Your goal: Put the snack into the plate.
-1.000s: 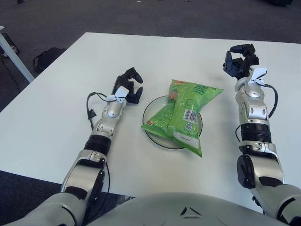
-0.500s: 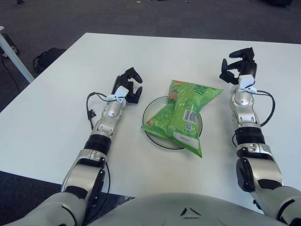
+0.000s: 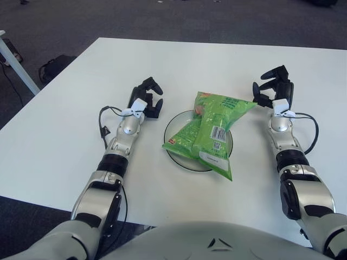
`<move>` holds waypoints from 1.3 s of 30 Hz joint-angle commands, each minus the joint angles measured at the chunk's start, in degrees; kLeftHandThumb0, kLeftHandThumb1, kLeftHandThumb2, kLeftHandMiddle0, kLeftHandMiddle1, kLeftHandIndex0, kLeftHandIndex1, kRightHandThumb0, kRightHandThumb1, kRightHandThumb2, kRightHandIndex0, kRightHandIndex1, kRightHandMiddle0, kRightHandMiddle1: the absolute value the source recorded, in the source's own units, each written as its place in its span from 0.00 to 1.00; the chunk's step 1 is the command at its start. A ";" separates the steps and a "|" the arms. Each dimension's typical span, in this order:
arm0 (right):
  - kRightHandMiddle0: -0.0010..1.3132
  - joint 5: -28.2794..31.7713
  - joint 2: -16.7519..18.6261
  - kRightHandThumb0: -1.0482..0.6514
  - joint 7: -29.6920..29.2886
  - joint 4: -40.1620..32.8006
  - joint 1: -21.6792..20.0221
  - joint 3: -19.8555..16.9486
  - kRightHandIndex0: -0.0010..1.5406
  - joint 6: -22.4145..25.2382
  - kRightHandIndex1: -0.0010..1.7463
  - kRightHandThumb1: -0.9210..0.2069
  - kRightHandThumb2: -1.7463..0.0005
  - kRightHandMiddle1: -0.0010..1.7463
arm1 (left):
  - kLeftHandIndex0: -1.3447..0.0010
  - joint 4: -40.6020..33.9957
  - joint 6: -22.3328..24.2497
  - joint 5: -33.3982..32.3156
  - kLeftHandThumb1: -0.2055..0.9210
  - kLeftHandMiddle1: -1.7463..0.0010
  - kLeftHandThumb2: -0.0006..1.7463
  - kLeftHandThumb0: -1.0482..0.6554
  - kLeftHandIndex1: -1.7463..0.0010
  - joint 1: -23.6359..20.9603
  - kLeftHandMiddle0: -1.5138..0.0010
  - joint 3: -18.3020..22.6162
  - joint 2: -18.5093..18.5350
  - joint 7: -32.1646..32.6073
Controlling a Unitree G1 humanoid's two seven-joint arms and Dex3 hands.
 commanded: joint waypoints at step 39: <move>0.44 11.37 4.13 0.61 12.13 -7.55 13.65 -3.54 0.52 9.12 0.95 0.75 0.10 1.00 | 0.50 2.99 -4.75 -8.28 0.40 0.00 0.80 0.32 0.00 5.30 0.17 7.92 -4.18 4.33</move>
